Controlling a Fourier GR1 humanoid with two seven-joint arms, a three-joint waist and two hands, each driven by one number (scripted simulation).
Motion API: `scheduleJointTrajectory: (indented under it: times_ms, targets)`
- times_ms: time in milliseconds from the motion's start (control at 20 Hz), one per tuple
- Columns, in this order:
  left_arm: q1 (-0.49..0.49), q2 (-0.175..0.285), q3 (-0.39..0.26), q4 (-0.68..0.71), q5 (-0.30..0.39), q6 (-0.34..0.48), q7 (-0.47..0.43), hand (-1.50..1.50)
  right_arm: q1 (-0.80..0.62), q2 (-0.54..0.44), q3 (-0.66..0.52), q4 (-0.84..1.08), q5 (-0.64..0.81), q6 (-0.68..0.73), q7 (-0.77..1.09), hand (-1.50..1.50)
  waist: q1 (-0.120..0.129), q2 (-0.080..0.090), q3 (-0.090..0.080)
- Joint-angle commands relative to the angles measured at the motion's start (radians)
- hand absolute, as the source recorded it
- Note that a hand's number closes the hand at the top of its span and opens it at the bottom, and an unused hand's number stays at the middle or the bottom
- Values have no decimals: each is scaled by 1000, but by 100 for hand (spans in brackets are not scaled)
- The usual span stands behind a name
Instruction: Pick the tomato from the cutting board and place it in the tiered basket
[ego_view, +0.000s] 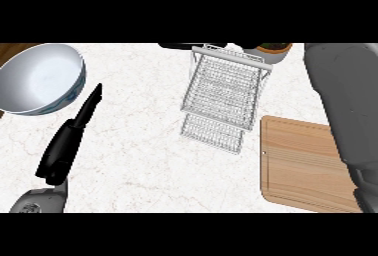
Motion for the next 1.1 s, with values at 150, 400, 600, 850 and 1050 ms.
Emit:
scheduleJointTrajectory:
  times_ms: [150,400,600,850,1050]
  targets:
    - [56,-4,2,-35,3,1,-26,0,-37,189,-46,206,15,-237,-73,-150,11,1,1]
    - [5,0,12,57,6,-10,-73,0,-144,237,-119,399,-41,-300,-242,-150,13,7,0]
    - [3,5,7,18,1,-18,-40,0,-112,253,-199,458,-86,-424,-430,-150,20,10,1]
    - [27,-10,11,-8,-5,4,-20,0,-86,164,-276,396,-48,-626,-439,-150,-5,0,1]
    - [36,-7,31,28,-6,18,-54,0,-84,33,-327,363,-42,-623,-330,-150,-31,-7,1]
